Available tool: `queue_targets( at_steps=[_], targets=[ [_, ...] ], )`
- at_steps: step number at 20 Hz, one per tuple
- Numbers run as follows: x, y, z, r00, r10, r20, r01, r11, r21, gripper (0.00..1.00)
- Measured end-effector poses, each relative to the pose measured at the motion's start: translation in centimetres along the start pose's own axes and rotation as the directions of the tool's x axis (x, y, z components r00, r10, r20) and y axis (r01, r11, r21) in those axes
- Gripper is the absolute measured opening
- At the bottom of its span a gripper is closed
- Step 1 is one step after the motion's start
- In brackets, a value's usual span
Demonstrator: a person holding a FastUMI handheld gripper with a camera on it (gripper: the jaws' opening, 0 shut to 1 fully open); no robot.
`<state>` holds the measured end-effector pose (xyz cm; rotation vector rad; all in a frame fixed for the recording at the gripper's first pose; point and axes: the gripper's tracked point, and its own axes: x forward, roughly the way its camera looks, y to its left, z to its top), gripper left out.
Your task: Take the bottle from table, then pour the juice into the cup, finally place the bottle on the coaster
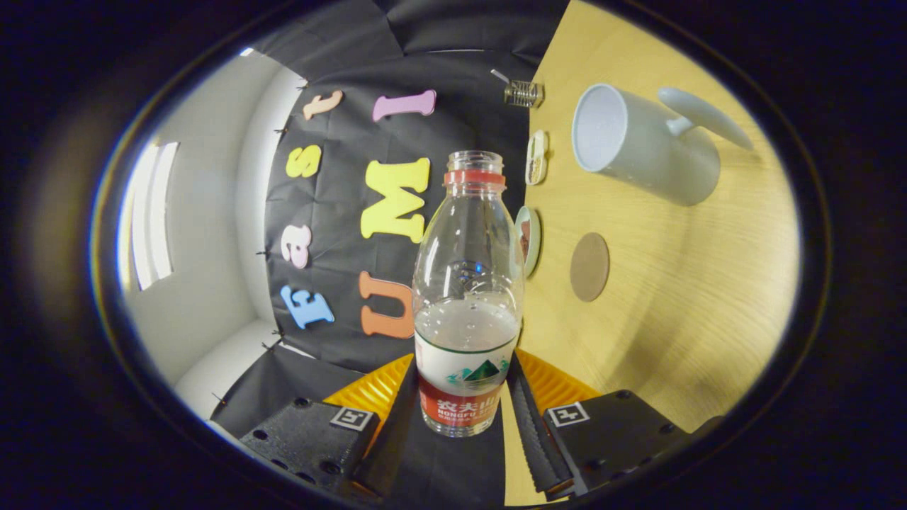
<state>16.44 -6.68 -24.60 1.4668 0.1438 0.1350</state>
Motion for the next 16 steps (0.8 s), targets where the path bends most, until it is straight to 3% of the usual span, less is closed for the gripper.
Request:
queue_targets(
  at_steps=[6, 16],
  targets=[
    [0.3, 1.2, 0.8, 0.999, 0.02, 0.039, -0.024, 0.994, 0.106, 0.75],
    [0.4, 2.6, 2.1, 0.996, 0.048, 0.078, -0.062, 0.98, 0.189, 0.75]
  ],
)
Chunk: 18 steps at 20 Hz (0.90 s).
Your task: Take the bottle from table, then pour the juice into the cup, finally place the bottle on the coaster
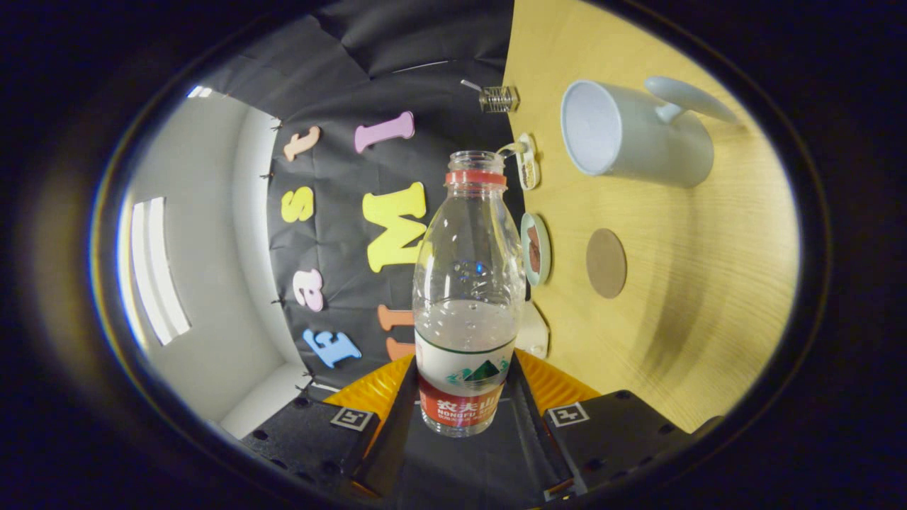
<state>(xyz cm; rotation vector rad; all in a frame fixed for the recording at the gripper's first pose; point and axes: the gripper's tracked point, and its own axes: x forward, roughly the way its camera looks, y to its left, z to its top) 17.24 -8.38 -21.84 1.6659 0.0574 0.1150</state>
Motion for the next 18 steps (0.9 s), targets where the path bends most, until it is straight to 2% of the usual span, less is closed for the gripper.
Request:
queue_targets(
  at_steps=[18],
  targets=[
    [0.5, 1.1, -0.2, 1.0, 0.006, 0.014, -0.007, 0.995, 0.096, 0.74]
  ],
)
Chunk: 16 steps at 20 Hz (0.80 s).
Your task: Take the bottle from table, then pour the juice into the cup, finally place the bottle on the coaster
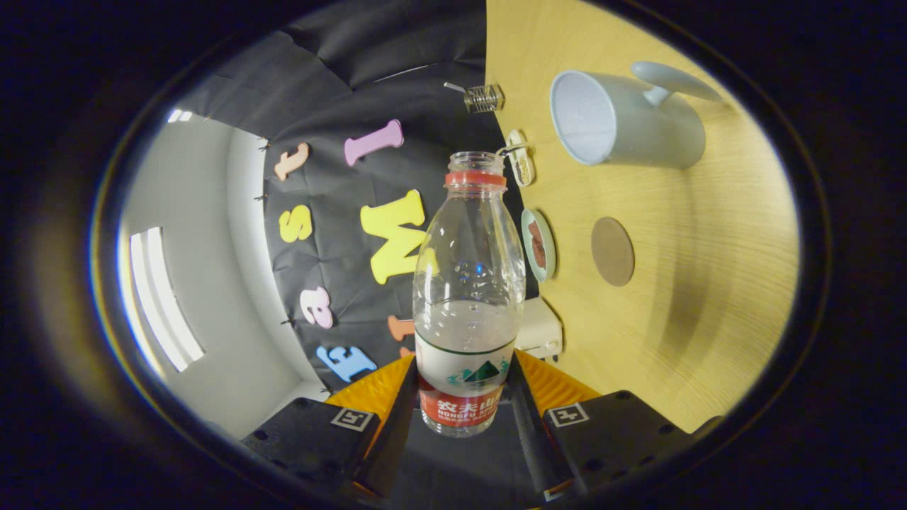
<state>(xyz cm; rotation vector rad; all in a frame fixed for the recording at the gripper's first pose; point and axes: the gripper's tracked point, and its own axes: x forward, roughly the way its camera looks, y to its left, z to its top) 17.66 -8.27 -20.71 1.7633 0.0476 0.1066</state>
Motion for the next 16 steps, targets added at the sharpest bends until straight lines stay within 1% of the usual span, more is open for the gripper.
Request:
queue_targets(
  at_steps=[16],
  targets=[
    [0.3, 0.87, 0.12, 1.0, 0.012, 0.016, -0.013, 0.997, 0.077, 0.74]
  ],
)
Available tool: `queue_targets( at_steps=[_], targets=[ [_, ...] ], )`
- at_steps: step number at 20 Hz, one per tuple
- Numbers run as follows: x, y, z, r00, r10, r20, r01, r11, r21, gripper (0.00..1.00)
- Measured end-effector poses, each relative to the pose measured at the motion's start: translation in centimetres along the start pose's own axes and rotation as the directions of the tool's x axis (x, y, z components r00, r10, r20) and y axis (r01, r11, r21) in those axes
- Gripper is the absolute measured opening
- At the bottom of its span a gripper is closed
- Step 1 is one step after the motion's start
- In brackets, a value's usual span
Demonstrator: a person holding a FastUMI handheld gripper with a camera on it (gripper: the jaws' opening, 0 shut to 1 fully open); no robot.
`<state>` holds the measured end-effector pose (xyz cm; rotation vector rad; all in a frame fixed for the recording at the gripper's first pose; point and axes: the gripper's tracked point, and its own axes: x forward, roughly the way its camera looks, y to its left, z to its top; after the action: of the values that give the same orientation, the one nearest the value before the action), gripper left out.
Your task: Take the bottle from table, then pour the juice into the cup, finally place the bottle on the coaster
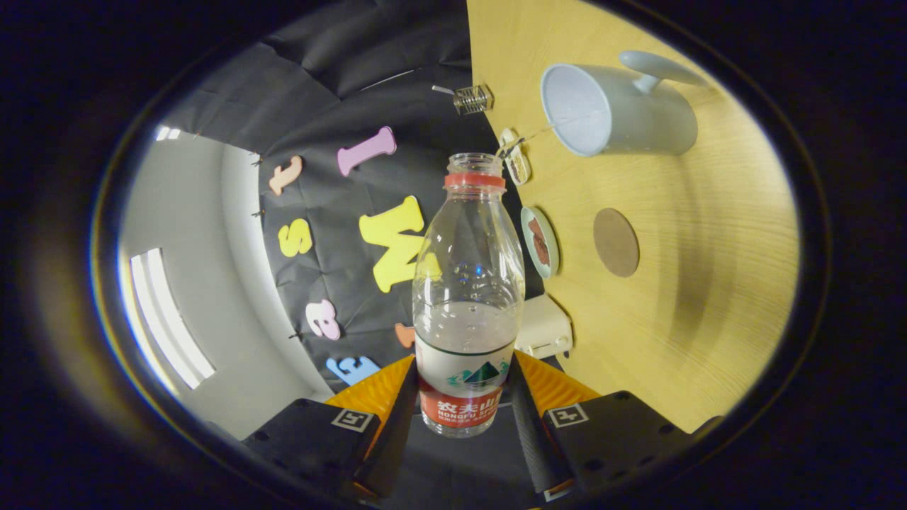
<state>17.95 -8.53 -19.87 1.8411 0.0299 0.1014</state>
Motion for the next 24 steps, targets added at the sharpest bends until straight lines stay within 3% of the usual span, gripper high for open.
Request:
queue_targets(
  at_steps=[24],
  targets=[
    [1.0, 3.8, -0.4, 0.997, 0.075, 0.015, -0.076, 0.99, 0.116, 0.74]
  ],
)
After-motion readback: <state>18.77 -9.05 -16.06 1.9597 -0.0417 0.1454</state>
